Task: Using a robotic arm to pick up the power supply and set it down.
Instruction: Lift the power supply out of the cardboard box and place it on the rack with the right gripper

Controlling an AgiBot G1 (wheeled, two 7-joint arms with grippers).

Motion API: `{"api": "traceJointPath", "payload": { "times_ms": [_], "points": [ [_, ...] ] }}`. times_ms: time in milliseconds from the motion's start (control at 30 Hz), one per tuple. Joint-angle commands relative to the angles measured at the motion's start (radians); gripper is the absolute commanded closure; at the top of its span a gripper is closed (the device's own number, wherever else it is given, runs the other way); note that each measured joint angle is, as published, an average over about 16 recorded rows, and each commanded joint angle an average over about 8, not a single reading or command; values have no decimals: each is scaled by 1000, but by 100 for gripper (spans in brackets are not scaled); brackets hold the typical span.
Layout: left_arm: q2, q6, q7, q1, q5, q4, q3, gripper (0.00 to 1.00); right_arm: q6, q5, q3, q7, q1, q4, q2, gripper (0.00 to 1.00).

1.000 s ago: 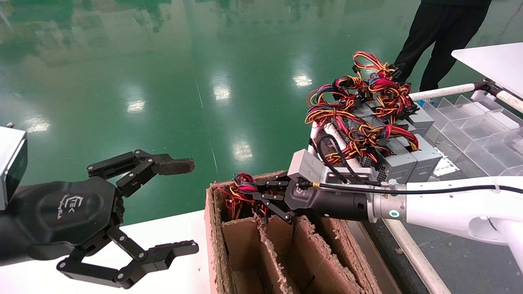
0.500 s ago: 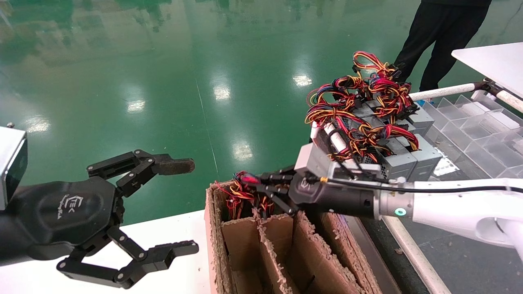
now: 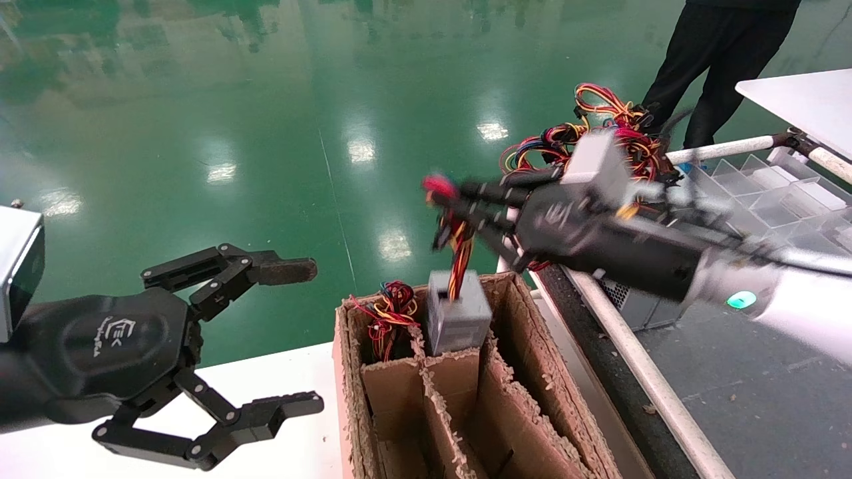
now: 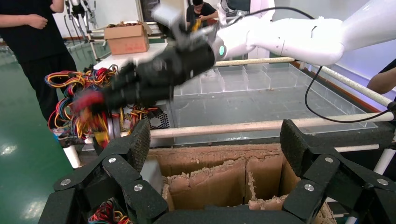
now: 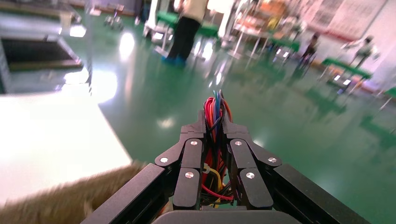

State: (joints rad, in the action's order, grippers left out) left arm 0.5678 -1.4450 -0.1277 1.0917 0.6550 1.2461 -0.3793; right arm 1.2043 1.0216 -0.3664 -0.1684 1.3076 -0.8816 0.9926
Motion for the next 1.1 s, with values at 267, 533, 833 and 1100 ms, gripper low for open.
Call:
{"api": "traceJointPath", "payload": {
  "times_ms": [267,533,833,1100],
  "points": [
    [0,0,0,0,0,0,0,0,-39,-61,64,36,52,-72,-40,100],
    [0,0,0,0,0,0,0,0,-22,-75,85,26,221,19,-26,100],
    [0,0,0,0,0,0,0,0,-26,-59,114,-75,379,149,-37,100],
    [0,0,0,0,0,0,0,0,-70,-30,142,-152,441,218,-113,100]
  ]
}}
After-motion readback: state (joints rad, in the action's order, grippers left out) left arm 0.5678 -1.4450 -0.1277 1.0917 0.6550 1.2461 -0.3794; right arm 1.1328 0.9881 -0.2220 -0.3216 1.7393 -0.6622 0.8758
